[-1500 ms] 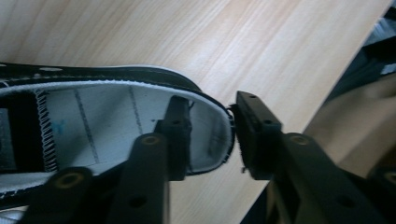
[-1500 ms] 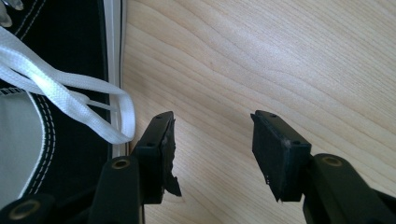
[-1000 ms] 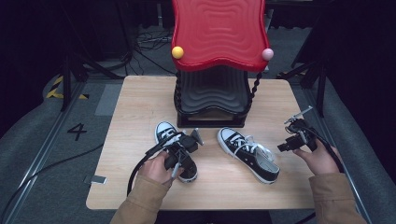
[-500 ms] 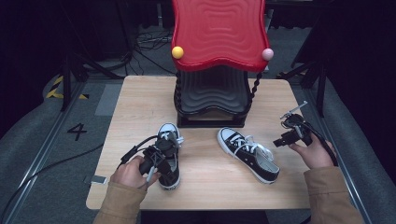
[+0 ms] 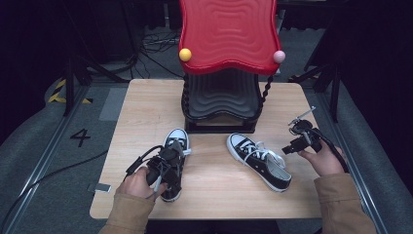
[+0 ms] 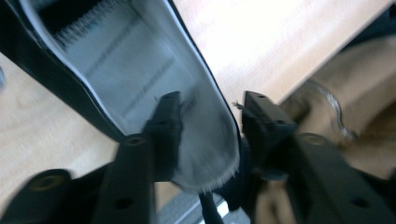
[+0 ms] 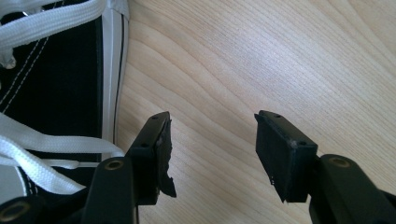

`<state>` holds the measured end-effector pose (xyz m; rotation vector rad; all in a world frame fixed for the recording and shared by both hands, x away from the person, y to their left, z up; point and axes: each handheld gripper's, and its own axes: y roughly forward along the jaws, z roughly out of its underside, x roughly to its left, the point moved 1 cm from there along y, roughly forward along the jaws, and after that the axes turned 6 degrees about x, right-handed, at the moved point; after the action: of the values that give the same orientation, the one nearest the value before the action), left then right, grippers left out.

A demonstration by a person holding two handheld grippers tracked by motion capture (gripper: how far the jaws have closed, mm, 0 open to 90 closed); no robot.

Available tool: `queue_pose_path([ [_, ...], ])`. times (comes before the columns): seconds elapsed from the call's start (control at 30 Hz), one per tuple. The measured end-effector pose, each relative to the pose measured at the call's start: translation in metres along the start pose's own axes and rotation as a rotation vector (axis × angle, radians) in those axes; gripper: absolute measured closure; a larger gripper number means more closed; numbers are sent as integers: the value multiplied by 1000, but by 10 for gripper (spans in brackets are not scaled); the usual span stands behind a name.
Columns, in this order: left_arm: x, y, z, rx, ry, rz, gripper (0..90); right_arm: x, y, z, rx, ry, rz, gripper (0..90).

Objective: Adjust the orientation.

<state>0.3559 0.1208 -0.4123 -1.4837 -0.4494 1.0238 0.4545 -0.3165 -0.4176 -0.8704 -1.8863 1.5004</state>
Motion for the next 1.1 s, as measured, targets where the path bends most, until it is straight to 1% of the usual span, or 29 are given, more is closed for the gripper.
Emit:
queue_pose_path([
  [0.07, 2, 3, -4, -11, -13, -6, 556, 0, 0, 1, -1, 4, -1, 459],
  [0.17, 5, 8, -9, -24, -30, 19, 579, -1, 1, 2, -3, 12, -1, 458],
  [0.23, 7, 11, -12, -28, -49, 7, 605, -1, 1, 3, -2, 18, -3, 461],
  [0.3, 8, 14, -16, -37, -58, 5, 624, -1, 2, 3, 1, 24, -2, 461],
  [0.43, 11, 18, -21, -65, -78, -30, 625, 0, 2, 5, 2, 23, 3, 460],
  [0.47, 11, 18, -22, -78, -89, -25, 637, 0, 2, 5, 1, 26, 5, 459],
  [0.5, 11, 19, -23, -89, -100, -31, 639, 0, 2, 5, -2, 27, 4, 460],
  [0.57, 10, 18, -25, -116, -103, -54, 640, 0, 2, 6, -3, 29, 5, 460],
  [0.63, 10, 17, -26, -143, -109, -59, 647, 1, 3, 7, 0, 30, 7, 459],
  [0.7, 14, 16, -26, -172, -122, -64, 663, 1, 4, 8, 1, 28, 12, 460],
  [0.8, 18, 12, -27, -216, -133, -57, 680, 1, 4, 11, 3, 31, 15, 459],
  [0.83, 18, 11, -27, -232, -127, -61, 681, 0, 4, 12, 3, 33, 15, 459],
  [0.9, 19, 9, -28, -275, -136, -70, 688, 0, 4, 14, 1, 40, 18, 458],
  [1.03, 22, 10, -31, -309, -150, -71, 712, 0, 5, 17, 8, 37, 24, 458],
  [1.1, 22, 10, -32, -314, -150, -71, 725, 1, 6, 18, 9, 37, 26, 458],
])
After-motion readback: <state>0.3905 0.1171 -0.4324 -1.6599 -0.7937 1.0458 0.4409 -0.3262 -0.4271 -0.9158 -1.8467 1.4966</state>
